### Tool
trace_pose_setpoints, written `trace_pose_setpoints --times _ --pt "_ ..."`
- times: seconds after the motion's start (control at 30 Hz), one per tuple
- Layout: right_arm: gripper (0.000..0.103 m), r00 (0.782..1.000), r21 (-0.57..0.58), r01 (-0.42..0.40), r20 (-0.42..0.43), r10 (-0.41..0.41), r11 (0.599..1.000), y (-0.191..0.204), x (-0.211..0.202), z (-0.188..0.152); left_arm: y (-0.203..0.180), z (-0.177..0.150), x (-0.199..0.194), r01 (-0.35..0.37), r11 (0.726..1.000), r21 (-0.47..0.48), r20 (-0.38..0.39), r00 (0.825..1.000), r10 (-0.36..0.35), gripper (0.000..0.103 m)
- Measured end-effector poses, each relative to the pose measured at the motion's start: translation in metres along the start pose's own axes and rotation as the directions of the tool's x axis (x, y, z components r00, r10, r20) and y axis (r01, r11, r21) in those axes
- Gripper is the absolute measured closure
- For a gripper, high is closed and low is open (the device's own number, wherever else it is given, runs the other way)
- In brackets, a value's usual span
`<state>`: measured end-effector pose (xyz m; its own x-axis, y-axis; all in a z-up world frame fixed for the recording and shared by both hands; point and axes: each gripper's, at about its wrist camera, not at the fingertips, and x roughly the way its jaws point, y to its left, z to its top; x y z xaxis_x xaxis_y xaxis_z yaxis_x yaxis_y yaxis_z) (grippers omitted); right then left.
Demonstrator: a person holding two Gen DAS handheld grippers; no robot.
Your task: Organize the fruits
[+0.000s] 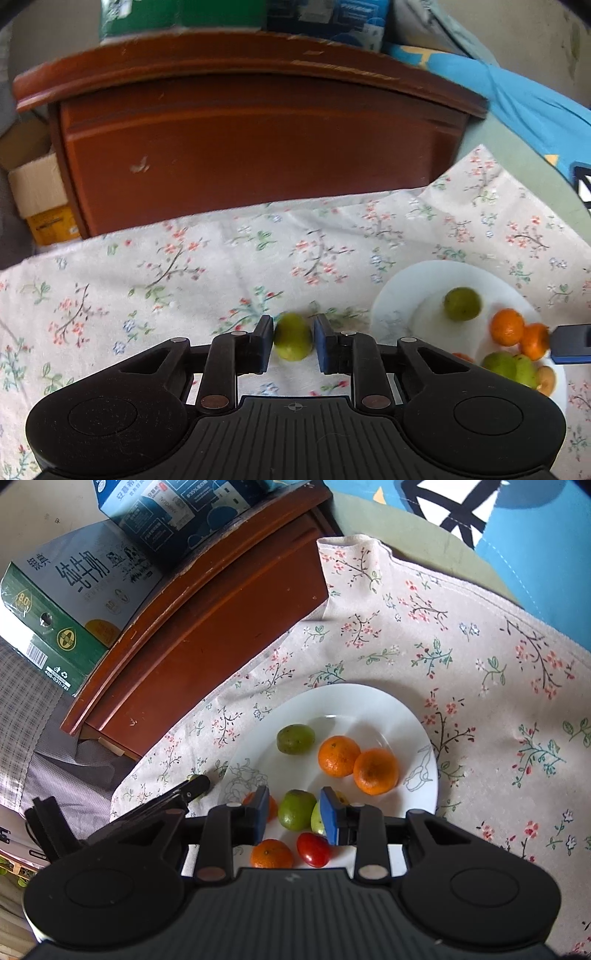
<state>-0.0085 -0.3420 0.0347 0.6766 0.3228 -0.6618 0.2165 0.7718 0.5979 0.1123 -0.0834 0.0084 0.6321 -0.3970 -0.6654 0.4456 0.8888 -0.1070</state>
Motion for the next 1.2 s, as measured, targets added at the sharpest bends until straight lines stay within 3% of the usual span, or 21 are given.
trace_pose_setpoints --times 0.27,0.37,0.43,0.5,0.67,0.83,0.9,1.07,1.2 --pt "0.068 1.000 0.026 0.014 -0.013 -0.013 1.000 -0.005 0.003 0.000 -0.034 0.011 -0.017 0.163 0.987 0.004 0.000 0.987 -0.163 0.081" --pt "0.067 1.000 0.020 0.014 -0.019 -0.013 1.000 -0.005 0.004 -0.001 -0.049 0.010 -0.024 0.182 0.983 0.031 0.000 0.983 -0.183 0.077" --pt "0.067 1.000 0.009 0.013 -0.019 -0.013 1.000 -0.004 0.004 -0.001 -0.057 0.012 -0.031 0.200 0.978 0.060 -0.015 0.980 -0.200 0.067" --pt "0.067 1.000 -0.007 0.011 -0.015 -0.011 1.000 -0.002 0.003 -0.002 -0.060 0.014 -0.043 0.182 0.980 0.078 -0.005 0.983 -0.182 0.040" --pt "0.067 1.000 -0.097 -0.008 -0.007 0.007 0.995 0.011 0.001 -0.006 -0.047 0.018 -0.082 0.142 0.988 0.066 0.039 0.989 -0.145 0.023" --pt "0.067 0.999 -0.186 -0.052 -0.017 0.049 0.981 0.026 0.001 -0.014 -0.024 0.009 -0.112 0.079 0.996 0.043 0.042 0.996 -0.081 0.020" --pt "0.067 0.998 -0.198 -0.057 -0.021 0.054 0.979 0.029 0.003 -0.016 -0.017 0.005 -0.116 0.043 0.998 0.040 0.035 0.998 -0.044 0.012" --pt "0.067 0.998 -0.173 -0.057 -0.042 0.051 0.983 0.029 0.007 -0.020 -0.009 0.003 -0.093 0.004 1.000 0.029 0.025 1.000 -0.005 0.013" --pt "0.063 0.998 -0.181 -0.050 -0.048 0.042 0.982 0.029 0.008 -0.023 -0.008 0.005 -0.068 -0.010 1.000 0.022 0.014 1.000 0.009 0.022"
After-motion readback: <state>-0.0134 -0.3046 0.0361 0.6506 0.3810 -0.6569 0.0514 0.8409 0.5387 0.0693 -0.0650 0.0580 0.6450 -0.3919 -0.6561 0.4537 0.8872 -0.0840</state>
